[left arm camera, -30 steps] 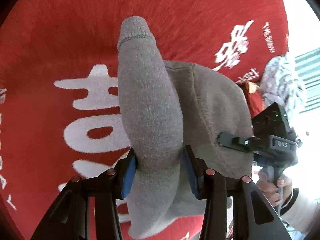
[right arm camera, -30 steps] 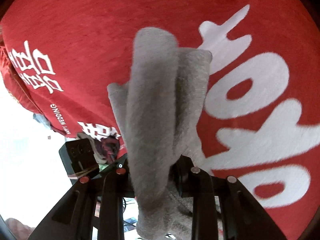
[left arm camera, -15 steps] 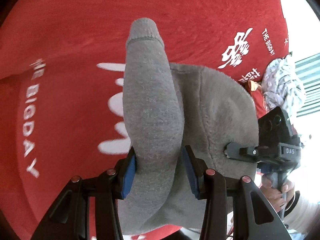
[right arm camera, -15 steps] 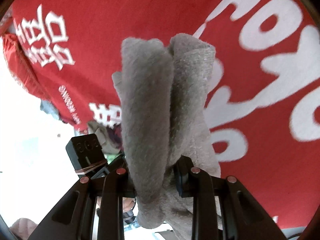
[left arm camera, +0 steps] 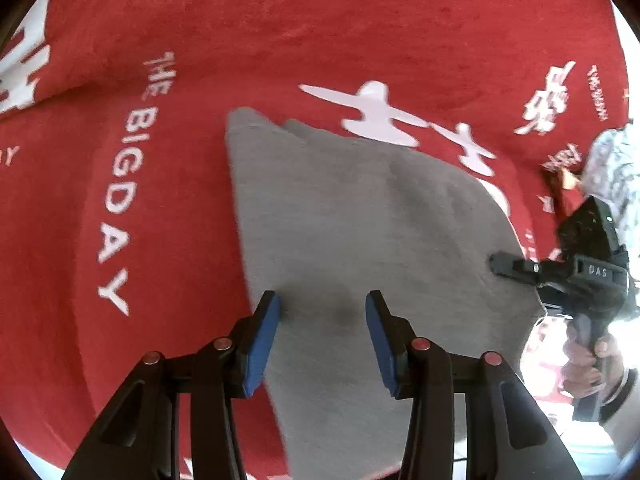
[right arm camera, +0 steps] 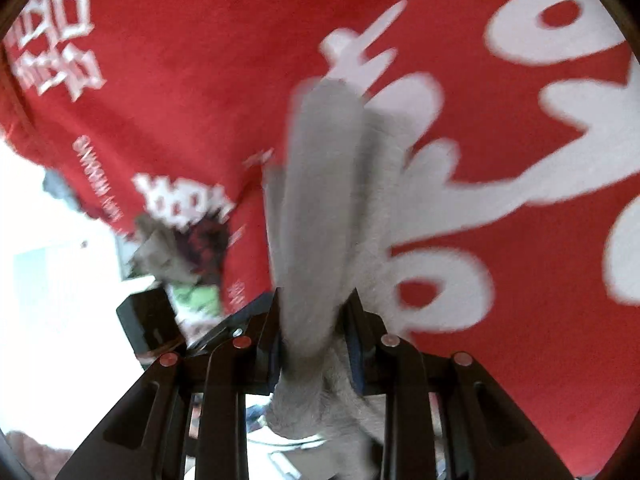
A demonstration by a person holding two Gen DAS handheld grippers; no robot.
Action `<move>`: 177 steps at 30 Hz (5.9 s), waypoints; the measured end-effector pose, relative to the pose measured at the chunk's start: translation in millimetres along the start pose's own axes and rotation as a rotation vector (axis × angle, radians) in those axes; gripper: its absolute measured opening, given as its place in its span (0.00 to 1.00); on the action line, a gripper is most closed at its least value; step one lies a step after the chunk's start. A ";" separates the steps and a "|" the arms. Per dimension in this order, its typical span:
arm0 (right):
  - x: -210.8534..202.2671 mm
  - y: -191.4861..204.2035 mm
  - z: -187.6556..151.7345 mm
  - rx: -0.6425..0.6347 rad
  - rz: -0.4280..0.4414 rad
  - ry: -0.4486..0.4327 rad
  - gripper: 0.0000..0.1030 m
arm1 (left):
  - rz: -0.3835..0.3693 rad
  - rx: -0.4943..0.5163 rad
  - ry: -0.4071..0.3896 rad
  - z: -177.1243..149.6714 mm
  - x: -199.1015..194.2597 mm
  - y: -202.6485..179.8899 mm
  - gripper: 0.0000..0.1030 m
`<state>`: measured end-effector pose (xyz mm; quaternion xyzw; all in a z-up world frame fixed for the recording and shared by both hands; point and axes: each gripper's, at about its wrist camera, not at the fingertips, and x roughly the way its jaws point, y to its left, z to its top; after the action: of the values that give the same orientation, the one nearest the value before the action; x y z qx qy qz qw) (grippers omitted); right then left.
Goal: Fold small clothes
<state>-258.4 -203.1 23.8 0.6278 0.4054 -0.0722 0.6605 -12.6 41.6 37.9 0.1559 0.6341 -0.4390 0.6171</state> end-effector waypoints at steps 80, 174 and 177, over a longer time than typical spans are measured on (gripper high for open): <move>-3.3 23.3 -120.5 -0.260 -0.594 -0.058 0.09 | 0.253 0.050 0.097 -26.8 0.4 -28.4 0.69; -79.4 196.2 -123.1 -0.341 -0.818 -0.222 1.00 | 0.453 0.012 -0.045 -23.2 -174.9 -87.9 0.99; -80.2 195.8 -123.0 -0.342 -0.820 -0.223 1.00 | 0.459 0.016 -0.044 -23.0 -172.9 -90.9 0.99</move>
<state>-247.8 -87.6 239.3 0.2860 0.5528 -0.3270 0.7111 -61.9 66.9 226.6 0.2911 0.5650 -0.2954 0.7133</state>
